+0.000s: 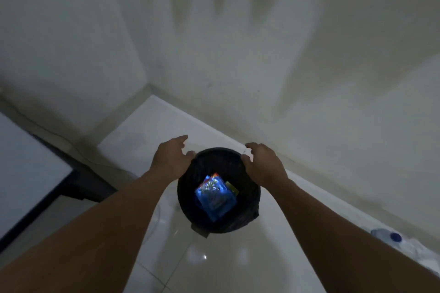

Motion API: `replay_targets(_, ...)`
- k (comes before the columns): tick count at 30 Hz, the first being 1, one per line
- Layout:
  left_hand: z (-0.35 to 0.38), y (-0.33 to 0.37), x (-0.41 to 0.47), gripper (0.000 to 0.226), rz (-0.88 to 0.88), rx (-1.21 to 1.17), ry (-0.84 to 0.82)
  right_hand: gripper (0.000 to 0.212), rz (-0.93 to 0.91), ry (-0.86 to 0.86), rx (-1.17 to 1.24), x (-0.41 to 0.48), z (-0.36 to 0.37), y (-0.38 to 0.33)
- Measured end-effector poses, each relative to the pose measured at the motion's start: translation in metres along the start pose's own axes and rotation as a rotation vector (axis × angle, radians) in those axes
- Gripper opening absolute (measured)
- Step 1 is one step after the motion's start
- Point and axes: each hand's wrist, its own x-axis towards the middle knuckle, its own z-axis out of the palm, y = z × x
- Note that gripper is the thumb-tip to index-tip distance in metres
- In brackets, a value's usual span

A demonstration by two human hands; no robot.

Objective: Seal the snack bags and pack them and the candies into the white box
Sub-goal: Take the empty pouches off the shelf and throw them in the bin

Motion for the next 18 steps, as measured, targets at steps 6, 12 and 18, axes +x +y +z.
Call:
replay_targets(6,-0.141,0.019,-0.085,0.052,0.119,0.229,0.081,0.047,-0.171,0.031,-0.19,-0.058,-0.08,-0.113)
replay_targets(12,-0.291,0.003,-0.212,0.06,0.09,0.297,0.224,0.058,-0.351,0.067,-0.263,-0.151,-0.133,-0.253)
replay_targets(18,-0.412,-0.052,-0.346,0.065,-0.009,0.357,0.418,0.075,-0.534,0.052,-0.289,-0.249,-0.14,-0.388)
